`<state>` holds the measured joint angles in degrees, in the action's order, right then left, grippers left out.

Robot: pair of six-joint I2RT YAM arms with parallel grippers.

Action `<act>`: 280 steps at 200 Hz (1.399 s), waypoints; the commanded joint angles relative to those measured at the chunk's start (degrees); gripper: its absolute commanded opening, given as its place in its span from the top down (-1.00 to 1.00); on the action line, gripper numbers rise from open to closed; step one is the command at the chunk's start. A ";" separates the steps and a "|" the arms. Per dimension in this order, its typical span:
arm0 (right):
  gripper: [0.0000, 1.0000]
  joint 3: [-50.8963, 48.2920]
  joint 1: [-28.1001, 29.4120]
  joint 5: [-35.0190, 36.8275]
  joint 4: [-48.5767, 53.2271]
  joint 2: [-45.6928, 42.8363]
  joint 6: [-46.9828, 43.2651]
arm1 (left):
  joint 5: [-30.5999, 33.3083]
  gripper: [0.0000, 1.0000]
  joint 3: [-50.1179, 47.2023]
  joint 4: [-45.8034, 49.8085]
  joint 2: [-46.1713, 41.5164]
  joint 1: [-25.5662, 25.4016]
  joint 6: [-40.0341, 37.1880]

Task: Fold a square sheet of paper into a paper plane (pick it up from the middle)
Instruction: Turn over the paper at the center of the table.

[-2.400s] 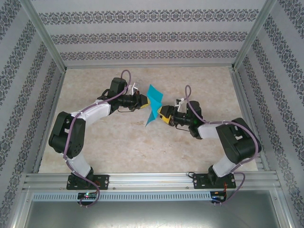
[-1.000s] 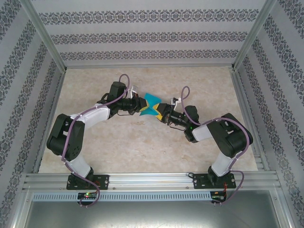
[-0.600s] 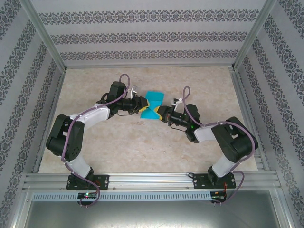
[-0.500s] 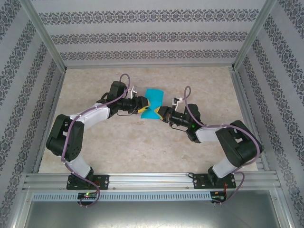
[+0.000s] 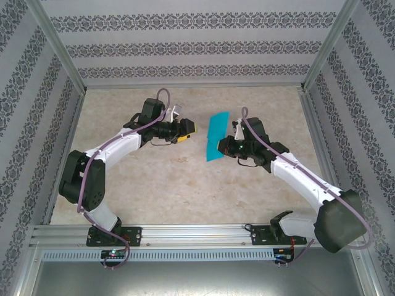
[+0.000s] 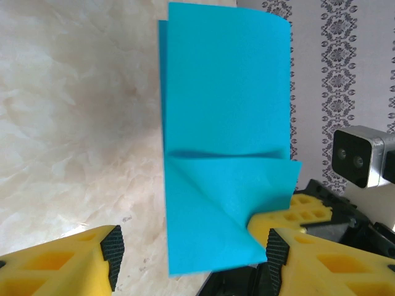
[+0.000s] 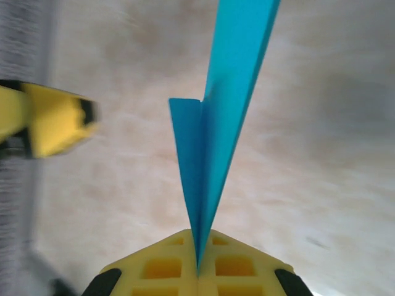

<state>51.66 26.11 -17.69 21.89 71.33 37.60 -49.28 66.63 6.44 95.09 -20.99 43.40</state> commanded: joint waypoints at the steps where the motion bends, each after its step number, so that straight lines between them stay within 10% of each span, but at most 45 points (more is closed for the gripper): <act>1: 1.00 5.49 2.27 18.69 26.40 1.21 -12.67 | -0.64 -0.34 1.44 2.15 -1.37 -0.01 -2.43; 46: 1.00 16.18 8.49 42.33 43.84 9.65 -12.46 | -0.13 -0.43 0.49 5.13 -2.75 0.46 -4.21; 100: 0.93 22.83 14.87 48.17 46.54 25.19 -9.81 | 1.66 -0.45 -5.39 9.66 -8.45 3.60 -6.40; 188: 0.39 30.15 21.84 32.88 34.77 37.41 -10.32 | 3.44 -0.45 -6.70 17.08 -13.31 6.40 -10.98; 280: -0.07 12.99 15.60 11.08 12.14 18.88 -9.04 | 2.08 -0.41 -8.86 14.62 -11.88 5.60 -9.66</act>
<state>68.93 44.21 0.47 40.56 95.81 27.27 -46.28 58.70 22.74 82.26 -14.94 33.58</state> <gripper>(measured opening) 0.522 0.713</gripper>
